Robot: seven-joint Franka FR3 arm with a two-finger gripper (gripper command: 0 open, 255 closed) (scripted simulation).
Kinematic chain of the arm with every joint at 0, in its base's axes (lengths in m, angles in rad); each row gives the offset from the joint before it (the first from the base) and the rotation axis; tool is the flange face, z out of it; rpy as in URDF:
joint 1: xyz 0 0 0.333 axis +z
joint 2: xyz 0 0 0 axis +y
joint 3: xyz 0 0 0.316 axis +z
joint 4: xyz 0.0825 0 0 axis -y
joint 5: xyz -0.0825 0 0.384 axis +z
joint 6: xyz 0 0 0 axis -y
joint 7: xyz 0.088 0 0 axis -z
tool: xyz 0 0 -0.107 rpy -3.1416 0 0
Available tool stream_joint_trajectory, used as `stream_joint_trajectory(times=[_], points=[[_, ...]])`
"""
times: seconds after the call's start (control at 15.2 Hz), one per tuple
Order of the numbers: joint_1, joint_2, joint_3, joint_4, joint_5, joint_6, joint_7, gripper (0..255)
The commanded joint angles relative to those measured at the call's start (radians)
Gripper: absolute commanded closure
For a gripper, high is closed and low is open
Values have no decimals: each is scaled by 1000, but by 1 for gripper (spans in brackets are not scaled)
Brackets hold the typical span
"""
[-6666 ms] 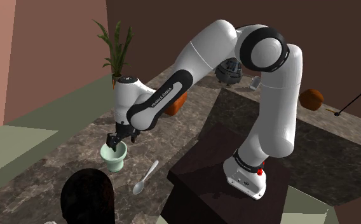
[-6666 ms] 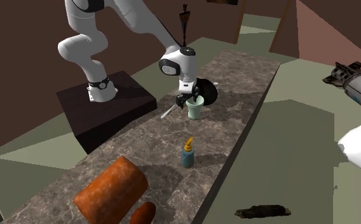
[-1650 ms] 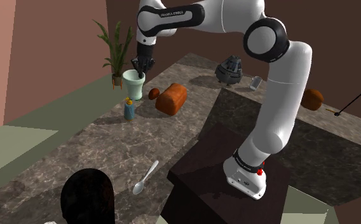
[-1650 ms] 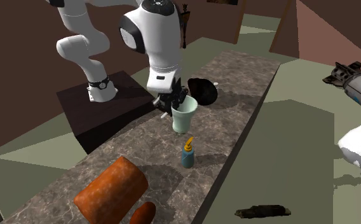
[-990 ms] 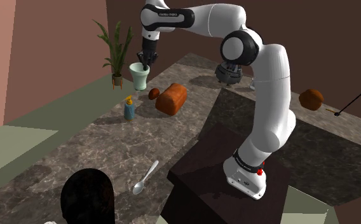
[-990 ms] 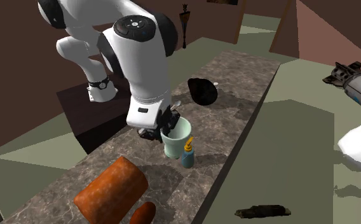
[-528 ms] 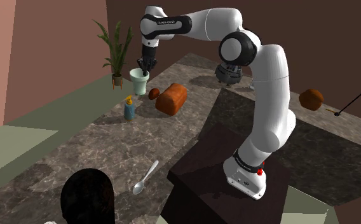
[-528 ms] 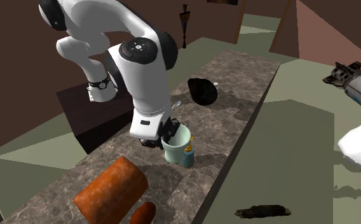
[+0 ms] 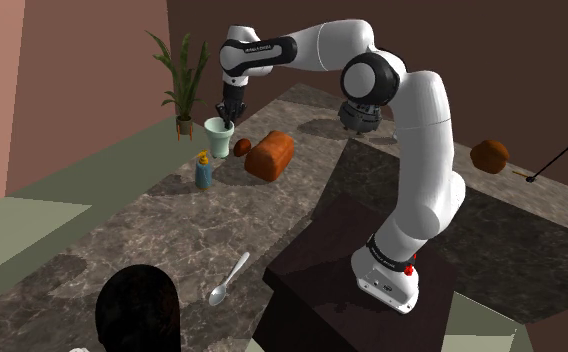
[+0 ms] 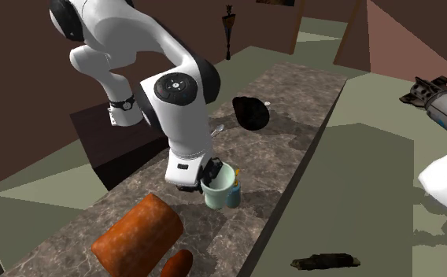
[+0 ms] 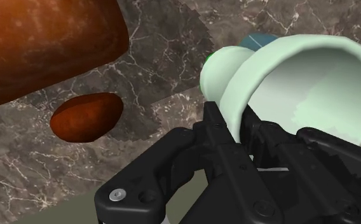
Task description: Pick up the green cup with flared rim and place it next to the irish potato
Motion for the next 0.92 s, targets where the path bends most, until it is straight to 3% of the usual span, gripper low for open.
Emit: stream_joint_trajectory(times=[0.0,0.86], points=[[1,13,0,-6,-1,20,-1,255],[3,97,-4,-45,-3,142,-11,255]])
